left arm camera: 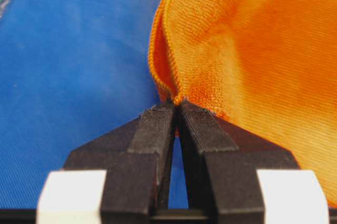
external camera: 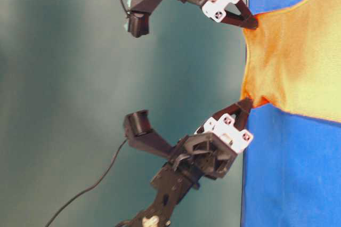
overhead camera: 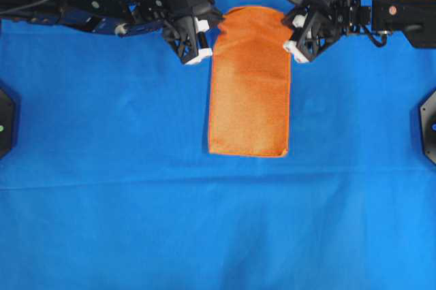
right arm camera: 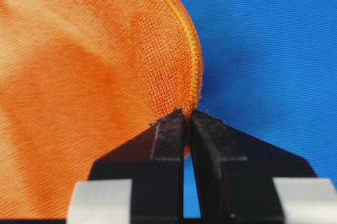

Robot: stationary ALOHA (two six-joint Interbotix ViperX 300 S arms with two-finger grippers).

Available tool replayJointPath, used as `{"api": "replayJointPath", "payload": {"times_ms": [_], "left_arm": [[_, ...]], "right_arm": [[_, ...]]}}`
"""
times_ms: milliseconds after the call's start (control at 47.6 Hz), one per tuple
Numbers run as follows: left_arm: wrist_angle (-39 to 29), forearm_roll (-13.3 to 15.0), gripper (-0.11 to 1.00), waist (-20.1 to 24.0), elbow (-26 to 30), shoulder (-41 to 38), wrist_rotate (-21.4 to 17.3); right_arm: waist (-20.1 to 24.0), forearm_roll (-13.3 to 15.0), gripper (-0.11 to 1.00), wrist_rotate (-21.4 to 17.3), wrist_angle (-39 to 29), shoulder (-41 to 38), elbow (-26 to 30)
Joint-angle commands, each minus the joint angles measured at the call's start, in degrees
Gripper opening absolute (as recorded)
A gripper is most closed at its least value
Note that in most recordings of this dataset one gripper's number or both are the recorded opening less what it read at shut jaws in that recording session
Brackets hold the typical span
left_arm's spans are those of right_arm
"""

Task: Fold the orange towel.
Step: 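Grasp the top corners and fold them down onto the bottom edge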

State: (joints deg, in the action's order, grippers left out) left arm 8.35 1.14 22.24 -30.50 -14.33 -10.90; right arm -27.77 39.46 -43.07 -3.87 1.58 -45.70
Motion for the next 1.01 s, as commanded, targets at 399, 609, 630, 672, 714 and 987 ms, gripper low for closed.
{"api": "replayJointPath", "payload": {"times_ms": [399,609,630,672,714,987], "left_arm": [[-5.2,0.0,0.01,-11.0,-6.2,11.0,0.3],[-6.9,0.0,0.01,-17.8,-7.2,11.1,2.5],[-6.9,0.1,0.01,-18.4,-7.2,11.0,2.6],[-6.9,0.2,0.01,-19.6,-7.3,11.0,2.7],[-6.8,0.2,0.01,-20.9,-7.3,10.7,2.7],[-6.2,0.4,0.01,-24.3,-7.1,8.3,3.0]], "right_arm": [[17.7,-7.0,0.03,-3.3,-8.9,8.3,-2.3],[25.7,-7.8,0.03,-9.1,-12.6,8.1,-2.5],[26.3,-7.8,0.04,-9.6,-12.8,8.0,-2.5],[27.6,-7.9,0.03,-10.6,-13.2,7.9,-2.5],[28.7,-7.9,0.03,-11.8,-13.4,7.8,-2.5],[32.6,-7.9,0.03,-16.9,-13.3,4.6,-2.3]]}}
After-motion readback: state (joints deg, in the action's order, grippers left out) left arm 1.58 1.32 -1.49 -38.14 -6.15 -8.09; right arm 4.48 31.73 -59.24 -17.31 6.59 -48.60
